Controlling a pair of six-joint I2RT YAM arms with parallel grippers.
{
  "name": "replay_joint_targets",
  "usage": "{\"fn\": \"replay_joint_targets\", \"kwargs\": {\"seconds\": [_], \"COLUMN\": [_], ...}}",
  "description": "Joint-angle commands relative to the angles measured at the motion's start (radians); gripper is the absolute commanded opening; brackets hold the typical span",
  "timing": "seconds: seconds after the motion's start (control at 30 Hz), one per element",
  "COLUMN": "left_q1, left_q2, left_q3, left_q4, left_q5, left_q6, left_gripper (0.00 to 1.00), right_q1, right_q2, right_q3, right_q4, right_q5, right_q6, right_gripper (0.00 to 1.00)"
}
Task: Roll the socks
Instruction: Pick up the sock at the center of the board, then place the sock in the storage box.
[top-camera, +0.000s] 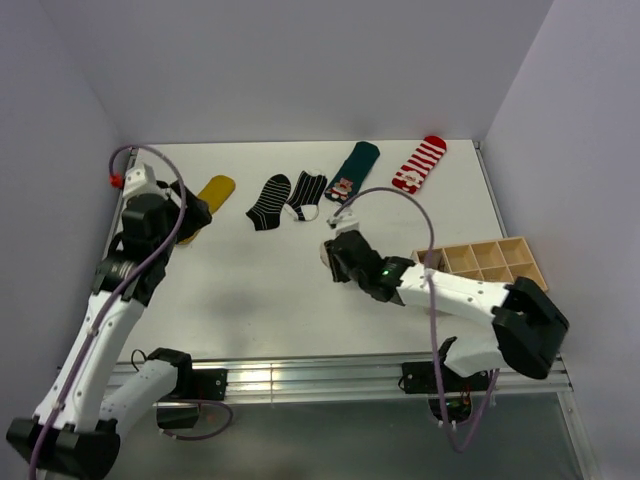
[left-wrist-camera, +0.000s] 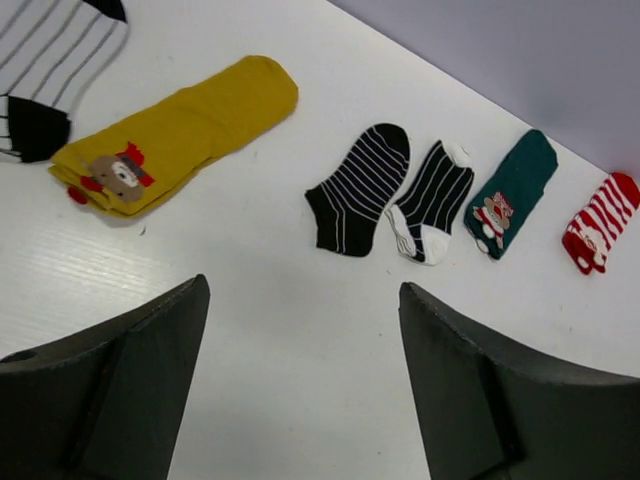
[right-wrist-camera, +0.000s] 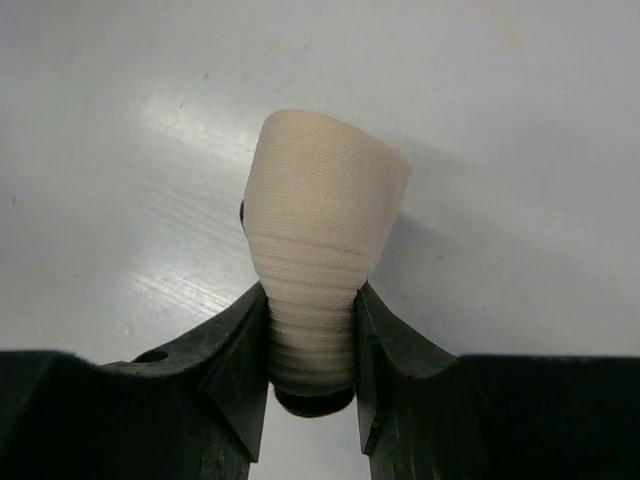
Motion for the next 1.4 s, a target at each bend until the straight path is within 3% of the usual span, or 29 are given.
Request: {"fn": "replay_joint_targets", "kwargs": {"seconds": [0.0,0.2,0.37,0.67,1.0,1.13,1.37], "left_q1": [0.003,0.003,0.003,0.002,-0.021,-0.034,-0.047], "left_q2": [-0.128,-0.345,-0.406,-0.454,-0.461,-0.468,-0.478], "left_q3": [-0.091,-0.218,-0.264,-0.300,-0.306,-0.307,-0.309], "left_q4": [0.013,0.019,-0.002,0.002,-0.001,0.001,-0.004], "left_q5": [-0.095,-0.175,-0.215,-0.228,-0.250,-0.258,-0.267], "left_q6": [0.077,0.090,0.108,0.111,0.110,0.113,0.113], "left_gripper": [0.83,0.96,0.97,0.97,0.97,0.97,0.97], "right_q1": [-0.087,-0.273,-0.490,-0.813,-0.941,-0.943,-0.960], "right_q2": [-0.155,-0.375,-0.452,-0.305,-0.148,-0.143,-0.122], "right_q3": [-0.018,-0.031,-0.003,0.087,0.095,0.064,0.034], "right_q4": [-0.097,-0.273,-0.463,-0.607,-0.501,-0.401,-0.358], "right_q5": [0.014,0.098,0.227,0.301,0.215,0.100,0.042], "right_q6": [0.079,0.163,0.274,0.329,0.277,0.217,0.191], "right_gripper": [0.00,0.00,0.00,0.00,0.00,0.00,0.00]}}
